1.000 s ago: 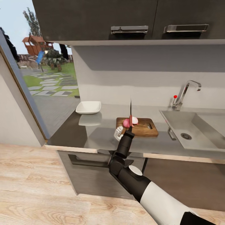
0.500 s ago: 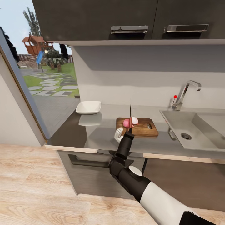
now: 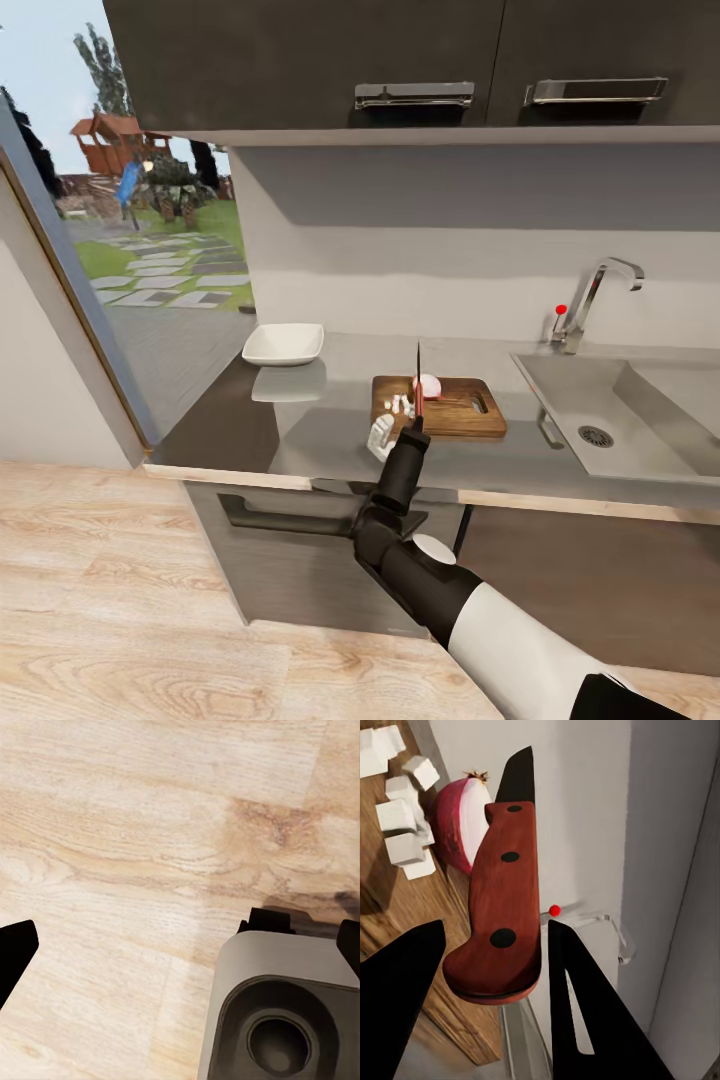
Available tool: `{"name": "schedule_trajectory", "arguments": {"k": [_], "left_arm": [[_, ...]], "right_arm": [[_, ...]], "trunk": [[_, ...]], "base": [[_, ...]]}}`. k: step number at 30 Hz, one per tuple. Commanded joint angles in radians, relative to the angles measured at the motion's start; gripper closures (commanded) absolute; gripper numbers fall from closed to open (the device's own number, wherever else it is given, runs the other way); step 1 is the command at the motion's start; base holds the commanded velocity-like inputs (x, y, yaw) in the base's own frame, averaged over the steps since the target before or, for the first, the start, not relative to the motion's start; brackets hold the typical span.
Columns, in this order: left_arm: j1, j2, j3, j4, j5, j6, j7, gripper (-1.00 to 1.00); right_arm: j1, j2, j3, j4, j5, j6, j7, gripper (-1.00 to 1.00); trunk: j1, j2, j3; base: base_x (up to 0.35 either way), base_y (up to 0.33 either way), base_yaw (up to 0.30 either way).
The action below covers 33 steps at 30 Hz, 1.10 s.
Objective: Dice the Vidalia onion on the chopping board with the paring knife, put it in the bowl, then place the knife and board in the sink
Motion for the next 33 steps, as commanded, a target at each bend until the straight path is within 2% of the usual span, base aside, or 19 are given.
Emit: {"name": "schedule_trajectory", "arguments": {"k": [1, 27, 33], "left_arm": [[-0.002, 0.000, -0.009, 0.004, 0.009, -0.007, 0.001, -1.00], [-0.002, 0.000, -0.009, 0.004, 0.009, -0.007, 0.001, -1.00], [-0.002, 0.000, -0.009, 0.004, 0.009, -0.006, 0.001, -1.00]], "right_arm": [[-0.001, 0.000, 0.002, 0.001, -0.003, 0.003, -0.006, 1.00], [0.000, 0.000, -0.011, -0.046, 0.012, 0.009, -0.017, 1.00], [0.000, 0.000, -0.035, -0.061, 0.012, 0.010, -0.021, 1.00]], "trunk": [[0.000, -0.001, -0.001], [0.000, -0.001, -0.001], [0.000, -0.001, -0.001]], "base": [[0.000, 0.000, 0.000], [0.000, 0.000, 0.000], [0.000, 0.000, 0.000]]}}
